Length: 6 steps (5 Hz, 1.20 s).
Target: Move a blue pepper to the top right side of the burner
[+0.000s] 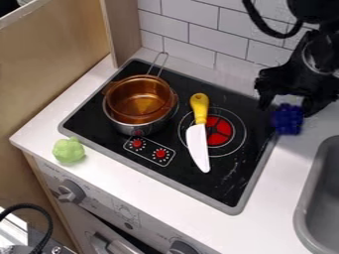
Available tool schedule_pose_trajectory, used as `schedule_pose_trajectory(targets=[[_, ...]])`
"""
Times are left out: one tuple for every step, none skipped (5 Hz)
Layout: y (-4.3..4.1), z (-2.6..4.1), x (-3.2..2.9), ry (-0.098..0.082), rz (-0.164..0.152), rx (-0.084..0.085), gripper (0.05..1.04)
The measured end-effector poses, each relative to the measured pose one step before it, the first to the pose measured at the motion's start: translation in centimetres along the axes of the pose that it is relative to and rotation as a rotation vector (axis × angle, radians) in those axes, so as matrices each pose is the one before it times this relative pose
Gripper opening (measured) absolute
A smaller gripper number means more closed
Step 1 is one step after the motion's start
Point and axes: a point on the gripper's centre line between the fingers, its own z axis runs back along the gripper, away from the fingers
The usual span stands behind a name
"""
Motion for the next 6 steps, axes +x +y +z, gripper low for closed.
schedule_pose_trajectory(targets=[[0.121,0.194,-0.178,0.0264,0.0044,0.0115,0.999],[0.203,1.300,0.333,0.0042,-0.0109,-0.0202,0.999],[0.604,0.469,-0.060,0.0179,-0.0090,0.0024,0.999],[0.497,0.561,-0.339,0.0192,-0.0041,0.0127,0.999],[0.794,0.479,-0.468,0.0104,-0.0102,0.0123,0.999],[1.235,0.378,-0.374,0.0072,-0.0254,0.0047,0.999]])
